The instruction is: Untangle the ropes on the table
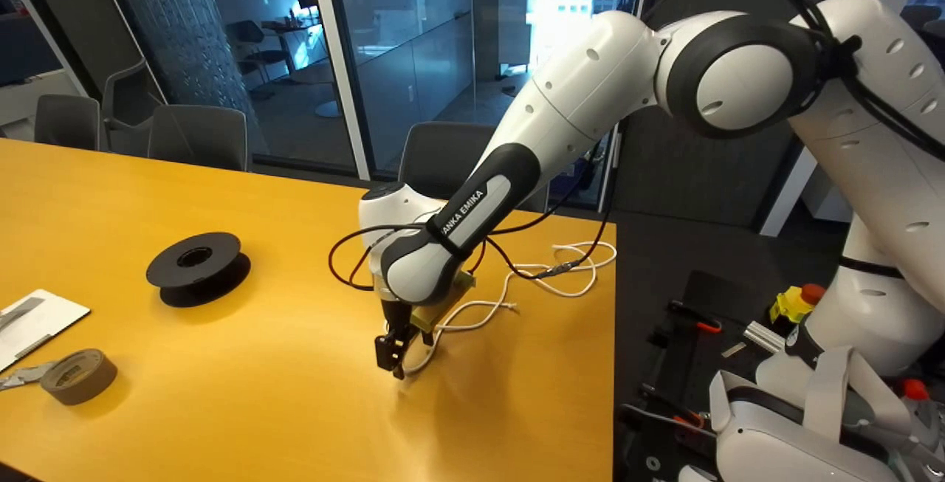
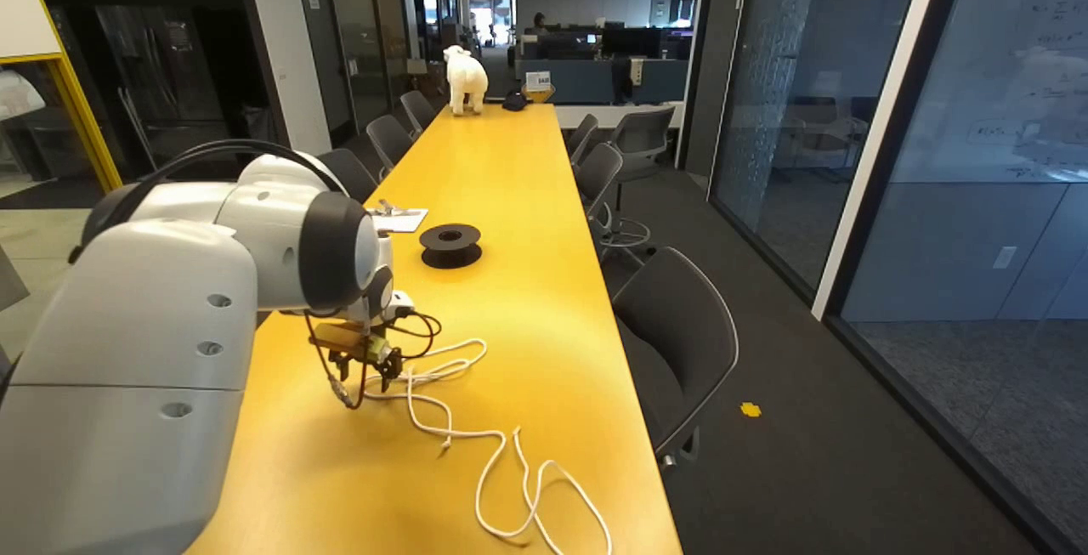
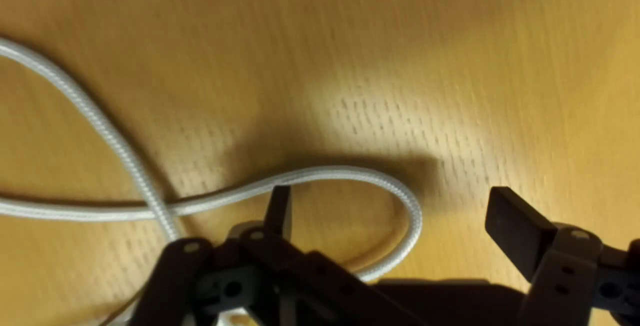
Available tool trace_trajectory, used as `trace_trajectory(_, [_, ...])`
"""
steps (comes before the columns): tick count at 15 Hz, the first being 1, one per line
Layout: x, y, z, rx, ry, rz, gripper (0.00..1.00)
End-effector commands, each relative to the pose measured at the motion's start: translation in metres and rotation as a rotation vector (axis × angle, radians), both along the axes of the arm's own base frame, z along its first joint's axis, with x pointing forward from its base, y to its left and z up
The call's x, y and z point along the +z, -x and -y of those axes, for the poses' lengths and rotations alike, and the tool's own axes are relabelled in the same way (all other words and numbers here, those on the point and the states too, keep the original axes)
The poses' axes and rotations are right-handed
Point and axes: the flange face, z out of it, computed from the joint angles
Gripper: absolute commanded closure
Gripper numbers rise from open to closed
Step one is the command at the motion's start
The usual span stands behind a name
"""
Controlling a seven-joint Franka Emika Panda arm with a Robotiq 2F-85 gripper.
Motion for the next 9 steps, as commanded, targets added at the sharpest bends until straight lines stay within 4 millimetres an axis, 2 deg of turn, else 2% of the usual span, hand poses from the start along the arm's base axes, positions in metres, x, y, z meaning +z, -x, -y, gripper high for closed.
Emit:
trace_trajectory(1, [-0.011,-0.008,-0.029,-0.015,-0.005,0.004,0.0])
trace_trajectory(3, [-0.016,-0.007,-0.041,-0.019,0.001,0.012,0.0])
trace_trajectory(9, [-0.016,-0.008,-0.053,0.0,0.055,0.067,0.0])
